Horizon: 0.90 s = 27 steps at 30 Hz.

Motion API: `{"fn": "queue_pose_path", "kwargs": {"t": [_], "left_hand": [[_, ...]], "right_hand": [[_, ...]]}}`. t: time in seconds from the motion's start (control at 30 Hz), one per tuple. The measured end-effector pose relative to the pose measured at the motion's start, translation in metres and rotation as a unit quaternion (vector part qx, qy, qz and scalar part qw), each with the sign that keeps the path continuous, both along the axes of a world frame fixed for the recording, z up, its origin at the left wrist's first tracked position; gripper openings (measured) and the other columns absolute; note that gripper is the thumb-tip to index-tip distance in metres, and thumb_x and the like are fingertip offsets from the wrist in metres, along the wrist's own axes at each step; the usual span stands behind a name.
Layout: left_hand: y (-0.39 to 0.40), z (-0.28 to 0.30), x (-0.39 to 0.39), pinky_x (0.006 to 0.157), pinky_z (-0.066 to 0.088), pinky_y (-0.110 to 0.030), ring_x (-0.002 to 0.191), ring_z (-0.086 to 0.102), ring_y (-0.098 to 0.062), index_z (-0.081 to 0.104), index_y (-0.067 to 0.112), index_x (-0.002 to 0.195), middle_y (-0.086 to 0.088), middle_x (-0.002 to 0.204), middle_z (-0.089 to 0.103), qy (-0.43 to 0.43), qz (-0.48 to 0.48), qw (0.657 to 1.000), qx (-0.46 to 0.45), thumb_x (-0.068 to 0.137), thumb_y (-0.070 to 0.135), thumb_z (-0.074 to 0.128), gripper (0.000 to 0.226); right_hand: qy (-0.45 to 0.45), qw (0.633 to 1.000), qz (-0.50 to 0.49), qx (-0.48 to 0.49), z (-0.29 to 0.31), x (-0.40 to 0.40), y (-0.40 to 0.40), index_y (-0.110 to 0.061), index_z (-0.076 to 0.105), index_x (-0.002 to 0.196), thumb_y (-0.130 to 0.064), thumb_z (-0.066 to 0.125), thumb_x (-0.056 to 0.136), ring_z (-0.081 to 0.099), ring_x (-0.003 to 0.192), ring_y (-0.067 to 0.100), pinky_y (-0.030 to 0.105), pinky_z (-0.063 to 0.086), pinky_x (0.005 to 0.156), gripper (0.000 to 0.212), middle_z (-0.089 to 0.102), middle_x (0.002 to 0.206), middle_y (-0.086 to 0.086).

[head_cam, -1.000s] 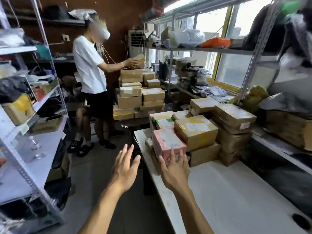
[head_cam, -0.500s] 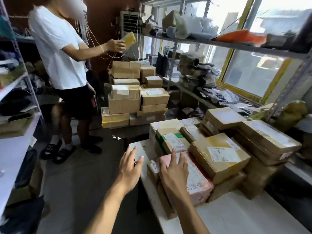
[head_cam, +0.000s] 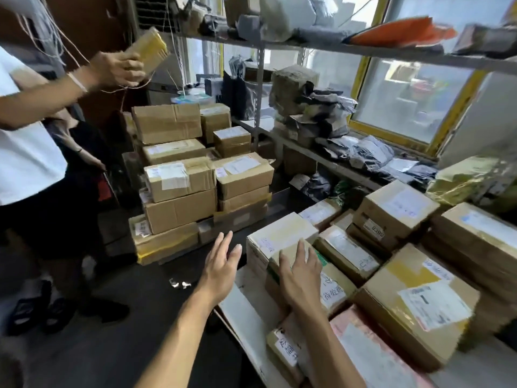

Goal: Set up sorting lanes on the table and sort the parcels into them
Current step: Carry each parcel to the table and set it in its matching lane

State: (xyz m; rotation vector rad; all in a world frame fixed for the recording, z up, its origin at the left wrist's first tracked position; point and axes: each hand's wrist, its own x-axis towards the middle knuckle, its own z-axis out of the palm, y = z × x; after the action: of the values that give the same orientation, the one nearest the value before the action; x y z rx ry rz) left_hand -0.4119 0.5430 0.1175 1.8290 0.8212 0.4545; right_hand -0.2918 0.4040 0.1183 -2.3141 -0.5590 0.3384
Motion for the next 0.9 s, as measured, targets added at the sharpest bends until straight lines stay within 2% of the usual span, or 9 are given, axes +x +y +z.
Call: {"fn": "queue_pose_path", "kwargs": {"t": [0.23,0.3,0.4,0.6,0.67,0.73,0.8,0.83,0.9], "left_hand": [[0.074,-0.022,0.101,0.123,0.011,-0.032,0.151,0.013,-0.004,0.031,0.035,0.155,0.014,0.164,0.02,0.018,-0.071,0.995,-0.063,0.105,0.046,0.037,0.051],[0.09,-0.023,0.125,0.124,0.013,-0.032,0.151,0.017,-0.005,0.033,0.033,0.154,0.012,0.163,0.025,0.031,-0.097,0.991,-0.082,0.106,0.045,0.037,0.05],[0.113,-0.028,0.162,0.12,0.02,-0.032,0.148,0.027,-0.012,0.035,0.029,0.154,0.007,0.16,0.032,0.044,-0.117,0.987,-0.105,0.107,0.043,0.035,0.049],[0.136,-0.045,0.221,0.11,0.023,-0.026,0.146,0.031,-0.013,0.033,0.025,0.155,0.007,0.159,0.035,0.077,-0.186,0.971,-0.125,0.107,0.045,0.033,0.052],[0.144,-0.056,0.237,0.115,0.023,-0.03,0.147,0.031,-0.014,0.034,0.023,0.155,0.005,0.159,0.036,0.098,-0.213,0.963,-0.134,0.106,0.047,0.034,0.054],[0.153,-0.068,0.251,0.12,0.023,-0.034,0.147,0.03,-0.014,0.035,0.021,0.155,0.005,0.159,0.035,0.135,-0.243,0.95,-0.141,0.105,0.049,0.034,0.057],[0.16,-0.076,0.258,0.117,0.028,-0.035,0.144,0.036,-0.015,0.042,0.02,0.151,0.003,0.155,0.042,0.17,-0.265,0.933,-0.176,0.105,0.051,0.032,0.057],[0.163,-0.079,0.261,0.113,0.033,-0.035,0.139,0.043,-0.017,0.048,0.021,0.147,0.002,0.149,0.049,0.181,-0.282,0.922,-0.194,0.104,0.055,0.032,0.057],[0.167,-0.087,0.268,0.109,0.042,-0.037,0.125,0.057,-0.018,0.061,0.025,0.135,0.001,0.137,0.061,0.202,-0.3,0.9,-0.242,0.095,0.07,0.035,0.065]], "right_hand": [[0.088,0.982,-0.132,0.1,-0.014,0.105,0.073,-0.022,0.021,0.163,-0.052,0.027,0.108,0.016,0.155,0.028,0.052,0.019,0.125,0.063,0.022,0.168,0.006],[0.153,0.959,-0.178,0.157,-0.012,0.131,0.089,-0.019,0.028,0.16,-0.052,0.026,0.108,0.026,0.152,0.029,0.052,0.024,0.123,0.062,0.029,0.166,0.007],[0.261,0.909,-0.23,0.232,-0.013,0.162,0.105,-0.021,0.022,0.163,-0.048,0.026,0.11,0.021,0.155,0.026,0.047,0.021,0.123,0.06,0.022,0.169,0.002],[0.366,0.841,-0.318,0.241,-0.039,0.21,0.126,-0.02,0.017,0.164,-0.066,0.031,0.101,0.014,0.157,0.028,0.048,0.017,0.124,0.08,0.012,0.171,0.004],[0.389,0.826,-0.318,0.254,-0.111,0.256,0.125,-0.025,0.047,0.145,-0.088,0.039,0.076,0.031,0.151,0.034,0.054,0.029,0.117,0.094,0.034,0.16,0.001],[0.393,0.836,-0.321,0.208,-0.151,0.282,0.125,-0.032,0.056,0.112,-0.094,0.04,0.059,0.043,0.136,0.036,0.055,0.033,0.106,0.084,0.042,0.136,-0.003],[0.403,0.819,-0.354,0.203,-0.106,0.257,0.127,-0.027,0.049,0.14,-0.088,0.035,0.074,0.032,0.147,0.035,0.054,0.025,0.115,0.092,0.033,0.16,0.007],[0.402,0.823,-0.357,0.181,-0.059,0.233,0.142,-0.025,0.033,0.156,-0.08,0.034,0.086,0.023,0.153,0.034,0.052,0.019,0.122,0.089,0.019,0.169,0.006],[0.365,0.832,-0.375,0.185,-0.033,0.216,0.153,-0.022,0.024,0.162,-0.062,0.034,0.101,0.024,0.154,0.029,0.046,0.019,0.125,0.074,0.023,0.168,0.006]]}}
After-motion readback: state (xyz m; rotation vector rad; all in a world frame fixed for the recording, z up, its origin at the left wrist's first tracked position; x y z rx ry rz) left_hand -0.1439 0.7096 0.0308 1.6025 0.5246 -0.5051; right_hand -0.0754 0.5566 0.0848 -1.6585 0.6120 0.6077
